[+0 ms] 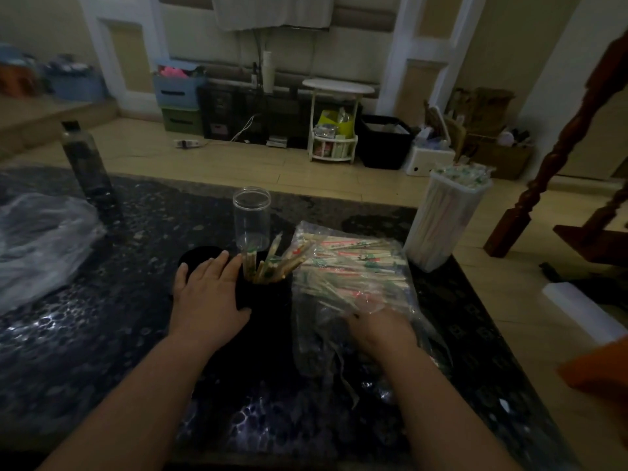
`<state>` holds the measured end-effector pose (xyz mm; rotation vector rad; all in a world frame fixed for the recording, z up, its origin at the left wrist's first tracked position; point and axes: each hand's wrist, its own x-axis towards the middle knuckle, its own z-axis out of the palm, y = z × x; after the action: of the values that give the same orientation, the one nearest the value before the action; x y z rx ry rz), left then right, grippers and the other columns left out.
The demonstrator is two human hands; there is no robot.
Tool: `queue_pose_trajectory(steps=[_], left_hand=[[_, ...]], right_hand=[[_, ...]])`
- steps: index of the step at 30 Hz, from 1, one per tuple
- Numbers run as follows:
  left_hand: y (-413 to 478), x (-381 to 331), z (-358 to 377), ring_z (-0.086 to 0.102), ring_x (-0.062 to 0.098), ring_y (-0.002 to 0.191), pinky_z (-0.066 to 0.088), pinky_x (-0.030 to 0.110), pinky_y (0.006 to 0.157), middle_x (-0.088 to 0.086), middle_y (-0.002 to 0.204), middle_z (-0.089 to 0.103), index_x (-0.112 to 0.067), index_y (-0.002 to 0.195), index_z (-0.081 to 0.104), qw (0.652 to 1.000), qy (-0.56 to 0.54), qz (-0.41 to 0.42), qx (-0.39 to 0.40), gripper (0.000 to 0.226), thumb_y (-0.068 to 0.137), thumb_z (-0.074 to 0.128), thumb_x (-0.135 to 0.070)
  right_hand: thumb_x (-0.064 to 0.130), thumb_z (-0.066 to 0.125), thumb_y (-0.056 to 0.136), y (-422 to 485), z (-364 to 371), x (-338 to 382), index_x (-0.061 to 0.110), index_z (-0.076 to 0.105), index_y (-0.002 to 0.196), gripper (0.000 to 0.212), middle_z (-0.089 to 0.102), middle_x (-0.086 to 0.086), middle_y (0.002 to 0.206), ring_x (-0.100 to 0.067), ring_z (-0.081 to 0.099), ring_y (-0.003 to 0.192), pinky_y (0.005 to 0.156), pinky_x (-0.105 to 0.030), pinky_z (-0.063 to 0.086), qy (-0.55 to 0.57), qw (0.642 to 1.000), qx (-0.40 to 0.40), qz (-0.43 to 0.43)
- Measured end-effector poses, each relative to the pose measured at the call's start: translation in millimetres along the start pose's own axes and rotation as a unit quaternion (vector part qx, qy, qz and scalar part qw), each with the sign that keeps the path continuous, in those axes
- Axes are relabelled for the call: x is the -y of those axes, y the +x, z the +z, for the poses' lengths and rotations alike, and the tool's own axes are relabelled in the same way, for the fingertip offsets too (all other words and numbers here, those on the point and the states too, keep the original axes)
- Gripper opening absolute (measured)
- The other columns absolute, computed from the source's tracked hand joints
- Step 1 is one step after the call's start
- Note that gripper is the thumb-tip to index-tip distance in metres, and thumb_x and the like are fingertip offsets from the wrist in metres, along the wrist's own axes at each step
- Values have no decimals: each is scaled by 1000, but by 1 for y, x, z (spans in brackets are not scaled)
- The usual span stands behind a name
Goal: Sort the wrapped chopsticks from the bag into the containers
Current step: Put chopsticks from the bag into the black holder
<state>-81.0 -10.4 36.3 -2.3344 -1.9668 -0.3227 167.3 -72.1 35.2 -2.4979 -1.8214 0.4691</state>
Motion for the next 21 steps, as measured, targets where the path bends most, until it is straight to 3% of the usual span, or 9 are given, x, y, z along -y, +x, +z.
queue_pose_trajectory(steps=[3, 8, 11, 14, 19, 21], left_hand=[[0, 0, 0, 17, 17, 148, 1, 47, 120, -6, 162, 15, -30, 154, 16, 1000, 2, 0, 0, 91, 80, 62, -55], [0, -1, -1, 17, 17, 148, 1, 47, 119, -5, 162, 16, -29, 154, 17, 1000, 1, -4, 2, 90, 81, 62, -55], [0, -1, -1, 17, 17, 148, 1, 47, 120, -5, 162, 16, -29, 154, 17, 1000, -1, -4, 2, 90, 81, 62, -55], [0, -1, 0, 18, 18, 147, 2, 48, 120, -5, 162, 18, -29, 154, 19, 1000, -3, -2, 0, 90, 80, 63, -55], [0, -1, -1, 19, 17, 147, 2, 47, 120, -5, 162, 18, -29, 154, 19, 1000, -2, -4, 2, 89, 80, 63, -55], [0, -1, -1, 17, 17, 148, 2, 47, 120, -5, 162, 17, -29, 154, 18, 1000, -4, -5, 4, 89, 81, 62, -53]], right_hand=[[60, 42, 96, -4, -14, 1, 18, 50, 139, 61, 54, -13, 139, -31, 53, 123, 100, -35, 43, -18, 999, 40, -7], [49, 49, 95, -13, -37, 3, 18, 65, 116, 41, 64, -11, 120, -28, 59, 106, 91, -34, 48, -61, 996, 44, -56], [47, 54, 91, -17, -49, 5, 19, 69, 102, 33, 66, -10, 107, -28, 61, 98, 82, -33, 49, -63, 995, 3, -72], [48, 56, 90, -24, -63, 9, 22, 60, 82, 28, 62, -4, 88, -25, 61, 88, 73, -33, 48, -46, 995, -25, -83], [47, 50, 92, -35, -79, 14, 21, 53, 69, 34, 59, 0, 80, -22, 54, 74, 63, -30, 39, -87, 986, -97, -106], [49, 50, 92, -39, -86, 15, 22, 58, 73, 34, 59, 1, 79, -21, 54, 73, 62, -29, 39, -82, 984, -109, -113]])
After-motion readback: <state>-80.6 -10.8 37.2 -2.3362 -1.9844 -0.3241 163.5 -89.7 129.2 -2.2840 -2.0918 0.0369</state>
